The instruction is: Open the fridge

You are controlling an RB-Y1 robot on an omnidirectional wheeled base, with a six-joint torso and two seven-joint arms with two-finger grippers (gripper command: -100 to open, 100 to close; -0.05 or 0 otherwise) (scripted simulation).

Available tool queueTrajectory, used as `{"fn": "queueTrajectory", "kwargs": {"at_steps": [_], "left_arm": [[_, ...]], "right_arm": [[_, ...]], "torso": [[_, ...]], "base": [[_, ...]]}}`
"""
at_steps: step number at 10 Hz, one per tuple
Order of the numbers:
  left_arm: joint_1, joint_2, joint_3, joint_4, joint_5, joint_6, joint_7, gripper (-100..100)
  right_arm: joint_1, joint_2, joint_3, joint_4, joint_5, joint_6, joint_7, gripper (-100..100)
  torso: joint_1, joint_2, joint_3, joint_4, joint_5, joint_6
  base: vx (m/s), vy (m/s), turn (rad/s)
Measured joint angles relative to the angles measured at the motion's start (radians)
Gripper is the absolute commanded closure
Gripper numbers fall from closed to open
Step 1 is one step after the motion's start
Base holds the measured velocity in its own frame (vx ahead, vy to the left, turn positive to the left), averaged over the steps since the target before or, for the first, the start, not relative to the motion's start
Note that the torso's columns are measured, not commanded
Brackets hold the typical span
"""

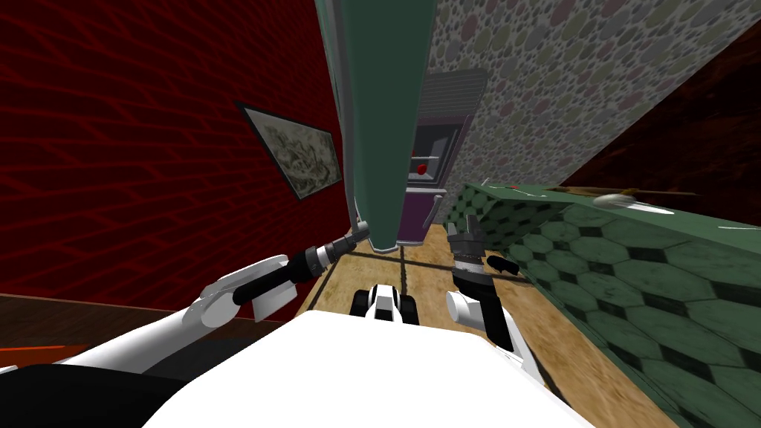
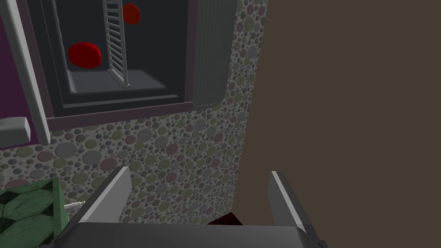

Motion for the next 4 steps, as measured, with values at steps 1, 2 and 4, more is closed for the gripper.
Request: {"fn": "queueTrajectory", "kwargs": {"at_steps": [1, 2, 4], "left_arm": [[0.001, 0.000, -0.001, 0.001, 0.001, 0.000, 0.001, 0], [0.001, 0.000, -0.002, 0.002, 0.001, 0.000, 0.001, 0], [0.002, 0.000, -0.003, 0.004, 0.001, 0.001, 0.002, 0]], "right_arm": [[0.000, 0.000, 0.000, 0.000, 0.000, 0.000, 0.000, 0], [0.000, 0.000, 0.000, 0.000, 0.000, 0.000, 0.000, 0], [0.000, 0.000, 0.000, 0.000, 0.000, 0.000, 0.000, 0]], "torso": [[0.001, 0.000, 0.001, -0.002, 0.001, 0.000], [0.001, -0.001, 0.001, -0.003, 0.002, 0.001], [0.002, -0.002, 0.001, -0.004, 0.003, 0.002]], "base": [[0.005, -0.001, -0.008], [0.005, 0.000, -0.005], [0.000, 0.000, 0.000]]}}
